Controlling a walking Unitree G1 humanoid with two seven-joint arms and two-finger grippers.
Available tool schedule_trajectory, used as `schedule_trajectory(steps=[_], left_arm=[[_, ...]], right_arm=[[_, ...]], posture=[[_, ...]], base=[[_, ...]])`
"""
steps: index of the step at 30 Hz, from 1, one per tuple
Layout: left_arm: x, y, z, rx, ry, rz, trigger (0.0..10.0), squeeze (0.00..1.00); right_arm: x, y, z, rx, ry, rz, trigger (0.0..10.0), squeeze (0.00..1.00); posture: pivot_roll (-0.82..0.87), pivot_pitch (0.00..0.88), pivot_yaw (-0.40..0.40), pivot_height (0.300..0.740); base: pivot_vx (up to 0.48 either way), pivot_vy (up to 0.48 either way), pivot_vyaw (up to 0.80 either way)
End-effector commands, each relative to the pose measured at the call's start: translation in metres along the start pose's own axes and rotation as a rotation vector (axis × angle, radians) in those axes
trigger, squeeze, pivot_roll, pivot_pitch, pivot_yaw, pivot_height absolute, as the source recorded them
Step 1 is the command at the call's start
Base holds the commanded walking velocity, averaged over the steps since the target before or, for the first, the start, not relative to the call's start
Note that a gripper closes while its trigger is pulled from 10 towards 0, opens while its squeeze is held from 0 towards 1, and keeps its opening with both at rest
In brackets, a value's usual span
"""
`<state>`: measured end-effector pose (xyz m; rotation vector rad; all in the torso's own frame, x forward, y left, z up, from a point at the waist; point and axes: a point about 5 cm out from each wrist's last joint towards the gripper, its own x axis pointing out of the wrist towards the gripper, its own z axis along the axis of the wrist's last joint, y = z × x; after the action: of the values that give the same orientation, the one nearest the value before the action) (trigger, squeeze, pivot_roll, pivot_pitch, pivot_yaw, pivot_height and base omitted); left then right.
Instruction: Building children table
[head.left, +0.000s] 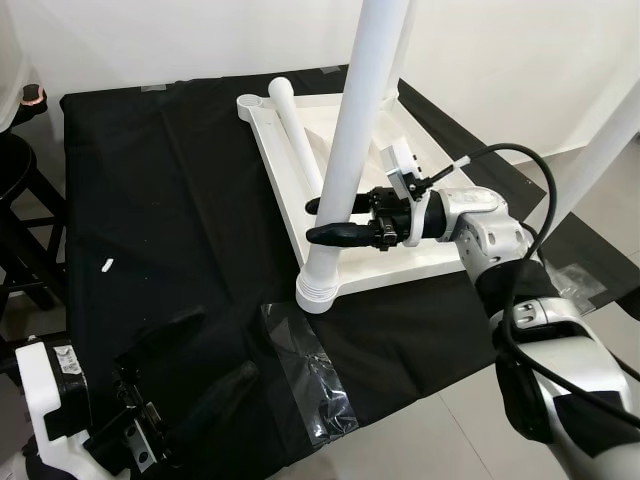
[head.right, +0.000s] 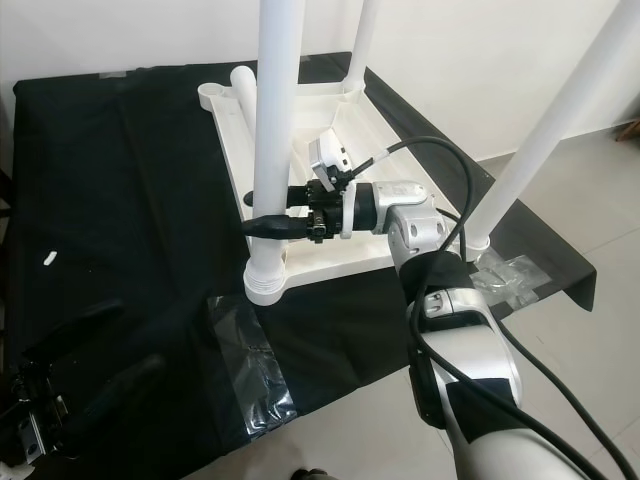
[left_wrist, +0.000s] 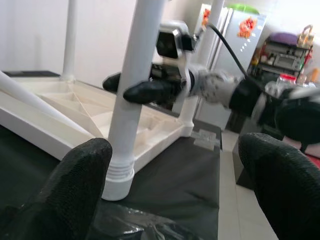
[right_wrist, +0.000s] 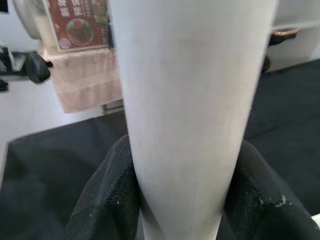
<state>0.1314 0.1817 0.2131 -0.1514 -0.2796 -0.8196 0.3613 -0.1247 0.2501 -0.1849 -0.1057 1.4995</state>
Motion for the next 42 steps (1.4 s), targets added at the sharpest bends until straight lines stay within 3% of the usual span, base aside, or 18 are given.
schedule_trajectory(steps=[1,3,5,7,8,10,13,18,20,21,24,25,27,28,32,39,40,42], left_arm=[[0.0,-0.002,-0.001,-0.008,0.0,-0.005,10.0,0.0],[0.0,-0.001,-0.002,-0.01,-0.006,-0.004,10.0,0.0],[0.0,-0.001,-0.002,-0.01,-0.006,-0.004,10.0,0.0],[0.002,0.002,-0.002,-0.013,-0.008,-0.011,10.0,0.0],[0.002,0.002,-0.002,-0.013,-0.008,-0.011,10.0,0.0],[0.005,0.004,-0.002,-0.013,-0.014,-0.029,10.0,0.0],[0.007,0.004,-0.002,-0.013,-0.018,-0.035,10.0,0.0],[0.012,0.008,-0.002,0.003,-0.025,-0.047,10.0,0.0],[0.012,0.009,-0.001,0.006,-0.026,-0.048,10.0,0.0],[0.012,0.009,-0.001,0.008,-0.026,-0.047,10.0,0.0],[0.012,0.01,-0.001,0.009,-0.025,-0.05,10.0,0.0],[0.013,0.011,-0.001,0.009,-0.025,-0.053,10.0,0.0],[0.013,0.011,-0.002,0.009,-0.025,-0.055,10.0,0.0],[0.014,0.01,-0.002,0.009,-0.024,-0.056,10.0,0.0],[0.013,0.01,-0.002,0.009,-0.024,-0.052,10.0,0.0],[0.012,0.006,-0.001,0.007,-0.019,-0.047,10.0,0.0],[0.011,0.005,-0.001,0.006,-0.017,-0.044,10.0,0.0],[0.009,0.001,0.0,-0.001,-0.012,-0.037,10.0,0.0]], right_arm=[[-0.001,0.009,-0.019,0.029,0.006,-0.117,0.0,0.0],[0.011,0.026,-0.04,0.057,-0.002,-0.314,0.0,0.0],[0.011,0.026,-0.04,0.057,-0.002,-0.314,0.0,0.0],[0.035,0.062,-0.068,0.095,0.036,-0.642,0.0,0.0],[0.035,0.062,-0.068,0.095,0.036,-0.642,0.0,0.0],[0.049,0.091,-0.074,0.085,0.063,-0.869,0.0,0.0],[0.054,0.097,-0.073,0.087,0.064,-0.912,0.0,0.0],[0.07,0.084,-0.067,0.103,0.028,-0.9,0.0,0.0],[0.07,0.081,-0.064,0.096,0.015,-0.897,0.9,0.0],[0.07,0.079,-0.061,0.091,0.009,-0.9,10.0,0.0],[0.069,0.079,-0.052,0.079,-0.004,-0.893,10.0,0.06],[0.068,0.079,-0.046,0.098,-0.029,-0.852,10.0,1.0],[0.068,0.079,-0.043,0.111,-0.046,-0.821,10.0,1.0],[0.067,0.08,-0.029,0.092,-0.096,-0.614,10.0,1.0],[0.057,0.073,-0.019,0.027,-0.092,-0.412,10.0,1.0],[0.039,0.046,-0.013,-0.074,-0.024,-0.344,10.0,1.0],[0.036,0.04,-0.009,-0.083,-0.019,-0.307,10.0,0.0],[0.03,0.029,0.001,-0.083,-0.027,-0.262,10.0,0.0]], posture=[[0.17,0.195,-0.143,0.74],[0.15,0.194,-0.136,0.74],[0.15,0.194,-0.136,0.74],[0.13,0.19,-0.114,0.74],[0.13,0.19,-0.114,0.74],[0.13,0.181,-0.108,0.74],[0.13,0.181,-0.108,0.74],[0.14,0.154,-0.109,0.74],[0.14,0.154,-0.109,0.74],[0.15,0.149,-0.106,0.74],[0.14,0.148,-0.105,0.74],[0.14,0.149,-0.105,0.74],[0.14,0.149,-0.105,0.74],[0.15,0.155,-0.109,0.74],[0.15,0.158,-0.111,0.74],[0.16,0.177,-0.116,0.74],[0.17,0.199,-0.121,0.74],[0.18,0.208,-0.123,0.74]], base=[[0.0,0.0,0.0],[0.0,0.0,0.0],[0.0,0.0,0.0],[0.0,0.0,0.0],[0.0,0.0,0.0],[0.0,0.0,0.0],[0.0,0.0,0.0],[0.0,0.0,0.0],[0.0,0.0,0.0],[0.0,0.0,0.0],[0.0,0.0,0.0],[0.0,0.0,0.0],[0.0,0.0,0.0],[0.0,0.0,0.0],[0.0,0.0,0.0],[0.0,0.0,0.0],[0.0,0.0,0.0],[0.0,0.0,0.0]])
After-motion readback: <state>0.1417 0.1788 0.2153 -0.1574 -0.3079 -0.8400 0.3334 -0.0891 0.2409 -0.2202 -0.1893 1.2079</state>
